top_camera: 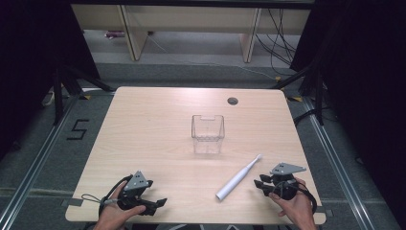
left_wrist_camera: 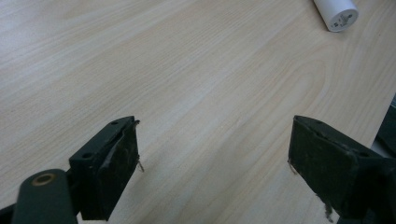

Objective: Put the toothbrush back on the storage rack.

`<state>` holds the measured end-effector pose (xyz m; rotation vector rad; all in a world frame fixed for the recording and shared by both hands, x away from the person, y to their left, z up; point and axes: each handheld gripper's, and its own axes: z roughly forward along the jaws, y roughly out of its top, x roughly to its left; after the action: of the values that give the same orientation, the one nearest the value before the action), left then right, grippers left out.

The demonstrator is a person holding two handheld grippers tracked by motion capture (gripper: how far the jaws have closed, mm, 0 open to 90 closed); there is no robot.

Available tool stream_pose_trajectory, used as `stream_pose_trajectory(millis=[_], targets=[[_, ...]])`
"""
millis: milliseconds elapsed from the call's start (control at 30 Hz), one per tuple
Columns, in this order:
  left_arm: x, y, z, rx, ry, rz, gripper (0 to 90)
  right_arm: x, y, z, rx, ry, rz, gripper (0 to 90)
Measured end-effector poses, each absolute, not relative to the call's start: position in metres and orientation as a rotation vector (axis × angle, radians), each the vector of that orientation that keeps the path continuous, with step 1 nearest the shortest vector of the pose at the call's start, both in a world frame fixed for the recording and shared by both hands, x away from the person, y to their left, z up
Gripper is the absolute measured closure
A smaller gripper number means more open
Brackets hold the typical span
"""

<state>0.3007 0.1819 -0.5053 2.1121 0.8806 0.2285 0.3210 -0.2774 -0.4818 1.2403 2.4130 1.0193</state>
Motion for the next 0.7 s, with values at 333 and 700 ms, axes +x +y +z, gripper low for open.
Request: stream_pose_trajectory(millis=[333, 700], targets=[[0.302, 0.183, -0.505, 2.122, 0.881, 0.226, 15.5, 0.325, -0.257, -0.477, 1.085, 2.478, 1.105, 88.3], [0.302, 0.183, -0.505, 2.123, 0.882, 0.224, 15.6, 0.33, -0.222, -0.475, 0.989, 2.548, 1.153, 90.0]])
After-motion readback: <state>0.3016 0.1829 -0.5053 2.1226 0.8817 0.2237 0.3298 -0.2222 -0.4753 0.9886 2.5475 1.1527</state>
